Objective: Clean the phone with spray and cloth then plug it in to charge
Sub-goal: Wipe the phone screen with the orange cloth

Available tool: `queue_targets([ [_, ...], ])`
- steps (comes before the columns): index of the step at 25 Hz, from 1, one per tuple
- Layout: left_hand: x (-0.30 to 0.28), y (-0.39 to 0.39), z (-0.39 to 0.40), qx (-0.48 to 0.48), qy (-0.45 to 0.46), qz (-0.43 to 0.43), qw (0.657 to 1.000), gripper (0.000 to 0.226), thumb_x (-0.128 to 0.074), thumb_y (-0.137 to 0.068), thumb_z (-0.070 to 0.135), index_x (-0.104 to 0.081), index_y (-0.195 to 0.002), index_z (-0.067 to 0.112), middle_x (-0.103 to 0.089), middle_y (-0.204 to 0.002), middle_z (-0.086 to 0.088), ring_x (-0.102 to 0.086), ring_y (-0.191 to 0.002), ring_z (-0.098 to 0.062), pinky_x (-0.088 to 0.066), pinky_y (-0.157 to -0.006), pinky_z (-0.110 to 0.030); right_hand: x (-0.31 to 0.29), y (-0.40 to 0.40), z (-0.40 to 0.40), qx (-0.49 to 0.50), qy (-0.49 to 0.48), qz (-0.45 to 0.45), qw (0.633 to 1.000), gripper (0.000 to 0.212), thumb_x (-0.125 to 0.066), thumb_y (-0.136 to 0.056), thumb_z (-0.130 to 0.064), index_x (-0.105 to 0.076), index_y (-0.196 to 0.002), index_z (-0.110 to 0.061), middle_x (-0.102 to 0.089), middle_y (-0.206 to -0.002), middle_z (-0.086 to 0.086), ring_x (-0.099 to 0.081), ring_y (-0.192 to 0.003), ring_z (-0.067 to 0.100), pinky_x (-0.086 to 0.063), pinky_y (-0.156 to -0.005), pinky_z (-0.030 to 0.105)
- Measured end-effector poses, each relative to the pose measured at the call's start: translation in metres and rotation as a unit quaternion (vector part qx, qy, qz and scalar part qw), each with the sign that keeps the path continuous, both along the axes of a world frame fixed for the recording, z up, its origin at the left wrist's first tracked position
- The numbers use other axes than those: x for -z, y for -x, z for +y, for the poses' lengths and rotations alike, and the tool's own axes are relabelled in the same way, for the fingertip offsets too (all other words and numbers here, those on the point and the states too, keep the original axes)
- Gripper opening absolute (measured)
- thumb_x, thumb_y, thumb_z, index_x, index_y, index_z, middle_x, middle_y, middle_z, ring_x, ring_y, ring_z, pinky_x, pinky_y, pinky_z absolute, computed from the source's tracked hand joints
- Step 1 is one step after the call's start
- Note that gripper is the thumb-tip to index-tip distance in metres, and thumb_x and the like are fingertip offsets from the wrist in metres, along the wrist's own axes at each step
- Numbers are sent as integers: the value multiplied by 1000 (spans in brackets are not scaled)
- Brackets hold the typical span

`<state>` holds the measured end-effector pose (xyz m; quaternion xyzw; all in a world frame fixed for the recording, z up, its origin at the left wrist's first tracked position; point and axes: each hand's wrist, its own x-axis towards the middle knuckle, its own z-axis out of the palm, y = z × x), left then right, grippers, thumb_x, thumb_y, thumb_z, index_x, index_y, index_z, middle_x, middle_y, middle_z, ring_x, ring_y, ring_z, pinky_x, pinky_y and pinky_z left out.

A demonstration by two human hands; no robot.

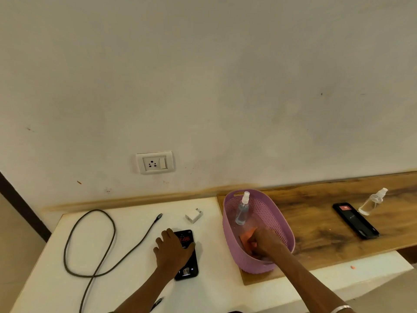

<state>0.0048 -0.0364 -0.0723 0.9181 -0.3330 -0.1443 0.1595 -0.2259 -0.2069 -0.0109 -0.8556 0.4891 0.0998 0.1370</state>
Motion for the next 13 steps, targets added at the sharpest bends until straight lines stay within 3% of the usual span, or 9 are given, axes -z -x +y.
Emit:
queue_targets([
  [4, 3, 6, -13, -43, -34, -20, 998, 92, -58, -75, 75, -38, -133, 6, -41, -134, -8, -45, -121, -30, -44, -97, -40, -4, -2, 1, -5, 7, -10, 1000, 20, -62, -90, -31, -69, -106, -21, -68, -92, -5, -63, -84, 12, -53, -86, 24],
  [7, 5, 10, -23, -70, -20, -15, 997, 86, -61, -73, 71, -41, -127, 7, -43, -128, -7, -47, -117, -29, -47, -93, -38, -18, -5, 2, 1, 41, -48, 998, 18, -58, -92, -27, -70, -104, -22, -71, -93, -7, -65, -79, 10, -55, -79, 23],
  [11, 2, 19, -27, -98, 8, 3, 995, 80, -62, -74, 68, -43, -122, 6, -42, -125, -7, -49, -112, -27, -50, -89, -35, -46, -20, 13, 2, 101, -139, 985, 19, -53, -96, -28, -71, -93, -26, -69, -78, -11, -61, -62, 4, -46, -57, 12],
  [13, 0, 22, -27, -101, 13, -5, 995, 78, -60, -76, 67, -43, -123, 7, -42, -125, -6, -48, -112, -26, -50, -90, -33, -62, -39, 24, 3, 127, -182, 975, 19, -51, -98, -27, -67, -89, -27, -67, -74, -10, -59, -56, 5, -47, -53, 13],
])
